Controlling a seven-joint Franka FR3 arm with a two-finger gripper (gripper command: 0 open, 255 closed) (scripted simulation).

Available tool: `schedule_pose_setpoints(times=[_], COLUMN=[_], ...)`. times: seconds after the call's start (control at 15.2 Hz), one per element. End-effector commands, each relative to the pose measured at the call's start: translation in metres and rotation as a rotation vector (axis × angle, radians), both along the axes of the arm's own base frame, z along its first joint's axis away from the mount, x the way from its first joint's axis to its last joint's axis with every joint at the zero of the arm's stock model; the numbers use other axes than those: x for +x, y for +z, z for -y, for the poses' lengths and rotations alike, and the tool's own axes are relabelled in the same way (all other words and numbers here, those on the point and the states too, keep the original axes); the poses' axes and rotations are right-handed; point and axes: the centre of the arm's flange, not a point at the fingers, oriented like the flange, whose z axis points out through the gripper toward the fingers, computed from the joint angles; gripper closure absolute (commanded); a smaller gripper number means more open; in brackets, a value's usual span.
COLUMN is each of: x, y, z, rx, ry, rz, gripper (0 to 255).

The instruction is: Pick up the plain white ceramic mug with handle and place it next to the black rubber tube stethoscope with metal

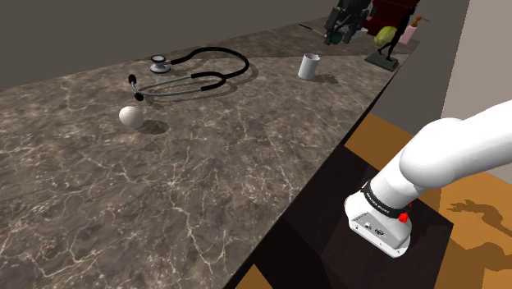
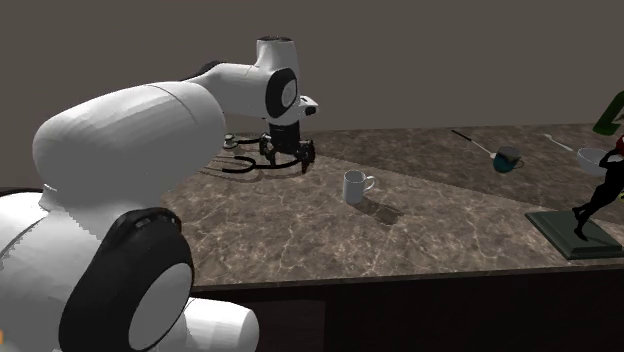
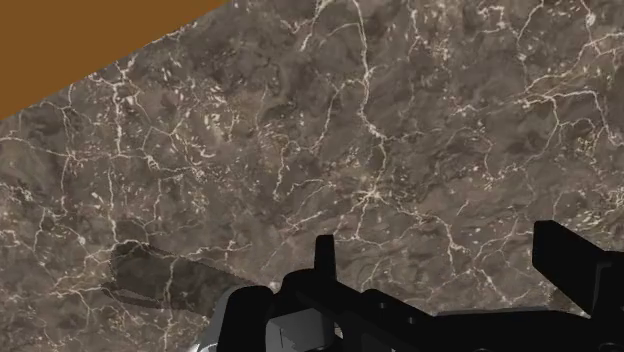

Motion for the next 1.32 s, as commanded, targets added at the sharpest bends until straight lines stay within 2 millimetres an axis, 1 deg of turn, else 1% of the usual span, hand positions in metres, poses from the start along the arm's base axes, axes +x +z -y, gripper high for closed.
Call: schedule_pose_setpoints(times=[0.0,1.25], x=[0.019,0.189], y=[-0.013,-0.120], z=[0.017,0.167], rx=[-0.001,-0.002], ry=[-0.005,-0.055], rz=[0.000,0.000], gripper=[0,0])
